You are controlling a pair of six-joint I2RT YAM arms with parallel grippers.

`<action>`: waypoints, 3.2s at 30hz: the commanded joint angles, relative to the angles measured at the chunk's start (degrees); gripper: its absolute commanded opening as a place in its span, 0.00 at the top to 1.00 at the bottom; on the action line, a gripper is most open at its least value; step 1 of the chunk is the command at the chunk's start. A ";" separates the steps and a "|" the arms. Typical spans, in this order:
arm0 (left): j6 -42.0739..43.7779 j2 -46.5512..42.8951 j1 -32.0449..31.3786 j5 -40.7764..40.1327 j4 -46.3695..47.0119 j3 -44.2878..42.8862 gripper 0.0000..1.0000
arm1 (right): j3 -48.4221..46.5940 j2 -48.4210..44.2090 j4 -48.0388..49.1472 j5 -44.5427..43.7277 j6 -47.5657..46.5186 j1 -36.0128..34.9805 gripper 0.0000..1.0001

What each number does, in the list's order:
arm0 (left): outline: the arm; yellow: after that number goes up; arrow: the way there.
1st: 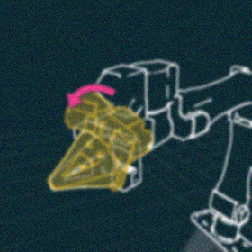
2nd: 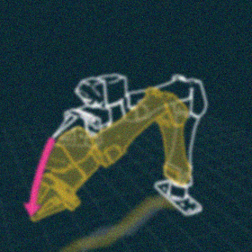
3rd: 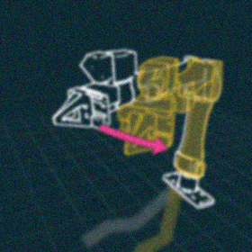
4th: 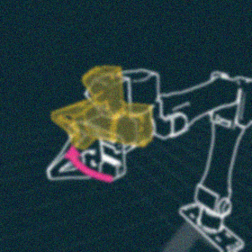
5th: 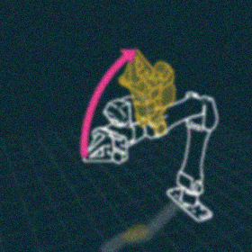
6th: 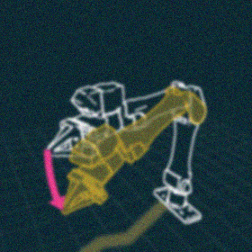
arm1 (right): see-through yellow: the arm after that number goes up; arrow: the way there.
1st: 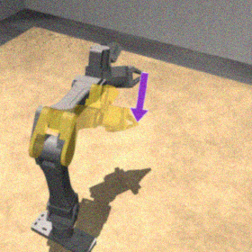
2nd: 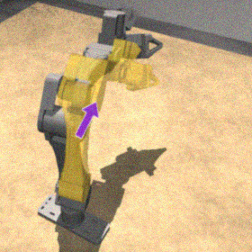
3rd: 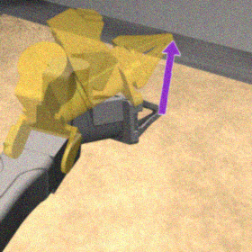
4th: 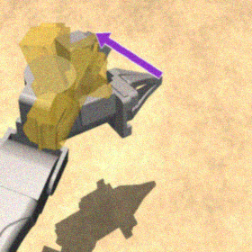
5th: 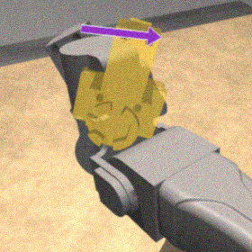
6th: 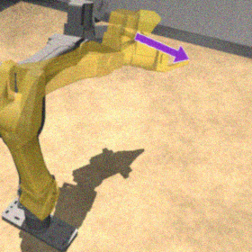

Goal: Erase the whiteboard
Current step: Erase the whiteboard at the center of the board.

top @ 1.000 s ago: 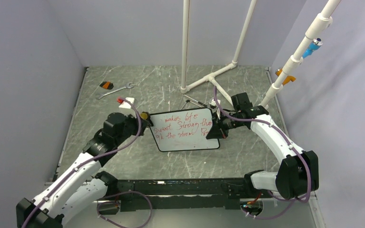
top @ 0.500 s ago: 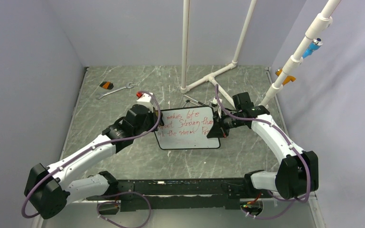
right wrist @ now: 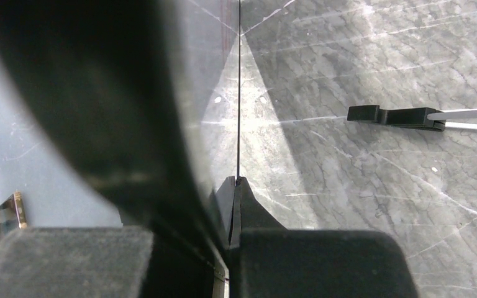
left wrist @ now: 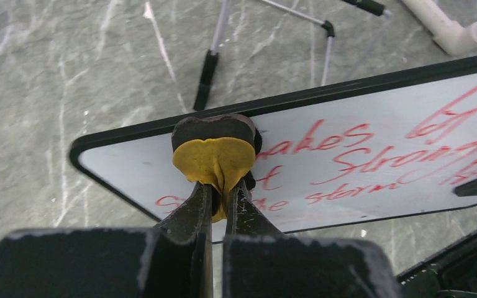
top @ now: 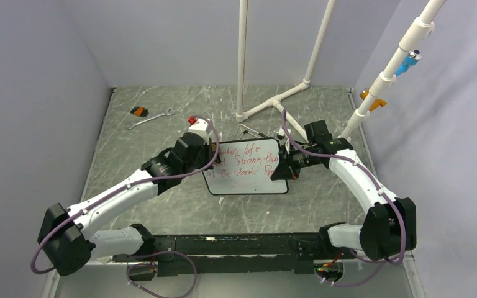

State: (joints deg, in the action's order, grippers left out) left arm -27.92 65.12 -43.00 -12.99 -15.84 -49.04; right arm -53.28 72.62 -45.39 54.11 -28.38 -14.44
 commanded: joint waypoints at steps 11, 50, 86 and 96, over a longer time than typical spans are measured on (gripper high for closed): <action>0.82 1.94 1.99 -7.15 -2.61 -4.72 1.00 | 0.12 -1.63 1.25 -0.40 -3.46 -0.66 1.00; -0.42 6.48 -6.15 2.65 3.99 -7.66 1.00 | 0.01 -1.56 1.00 -0.47 -3.85 -0.67 1.00; -2.94 0.35 4.06 0.62 8.89 4.33 1.00 | -0.03 -1.54 0.91 -0.22 -4.11 -0.07 1.00; -2.36 -0.99 5.19 8.74 12.08 4.78 1.00 | -0.07 -1.35 1.09 -0.31 -3.97 0.17 1.00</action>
State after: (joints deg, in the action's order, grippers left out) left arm -29.82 63.86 -36.69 -6.96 -8.45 -43.59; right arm -53.25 72.29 -43.38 53.08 -28.10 -13.91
